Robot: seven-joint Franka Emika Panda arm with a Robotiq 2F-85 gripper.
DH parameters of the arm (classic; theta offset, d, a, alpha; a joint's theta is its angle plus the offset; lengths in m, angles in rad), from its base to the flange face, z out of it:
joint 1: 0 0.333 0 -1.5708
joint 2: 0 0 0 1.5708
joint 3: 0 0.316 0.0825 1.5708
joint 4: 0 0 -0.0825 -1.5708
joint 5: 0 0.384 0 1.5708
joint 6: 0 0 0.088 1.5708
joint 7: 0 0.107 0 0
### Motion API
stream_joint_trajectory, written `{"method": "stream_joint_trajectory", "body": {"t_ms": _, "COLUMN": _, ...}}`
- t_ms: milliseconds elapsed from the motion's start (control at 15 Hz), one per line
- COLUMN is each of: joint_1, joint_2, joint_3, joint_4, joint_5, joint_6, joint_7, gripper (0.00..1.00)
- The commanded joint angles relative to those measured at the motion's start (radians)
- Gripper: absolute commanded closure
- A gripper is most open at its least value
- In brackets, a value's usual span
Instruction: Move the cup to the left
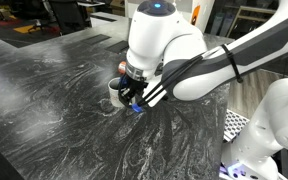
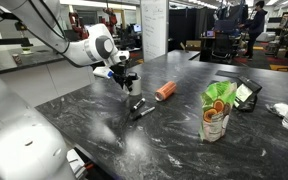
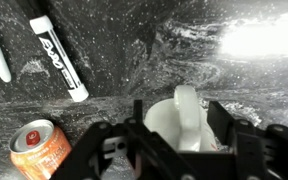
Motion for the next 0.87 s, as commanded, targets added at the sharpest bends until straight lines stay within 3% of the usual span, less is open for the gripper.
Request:
{"method": "stream_joint_trajectory", "body": {"t_ms": 0, "joint_1": 0.056, "joint_2": -0.047, "joint_3": -0.042, "joint_4": 0.03, "joint_5": 0.154, "joint_6": -0.166, "joint_7": -0.007, "gripper": 0.02}}
{"method": "stream_joint_trajectory", "body": {"t_ms": 200, "joint_1": 0.068, "joint_2": -0.108, "joint_3": -0.051, "joint_4": 0.064, "joint_5": 0.25, "joint_6": -0.341, "joint_7": 0.047, "gripper": 0.0}}
{"method": "stream_joint_trajectory", "body": {"t_ms": 400, "joint_1": 0.06, "joint_2": -0.167, "joint_3": -0.033, "joint_4": 0.094, "joint_5": 0.242, "joint_6": -0.454, "joint_7": 0.138, "gripper": 0.0}}
{"method": "stream_joint_trajectory", "body": {"t_ms": 800, "joint_1": 0.049, "joint_2": -0.224, "joint_3": -0.032, "joint_4": 0.114, "joint_5": 0.235, "joint_6": -0.52, "joint_7": 0.255, "gripper": 0.0}}
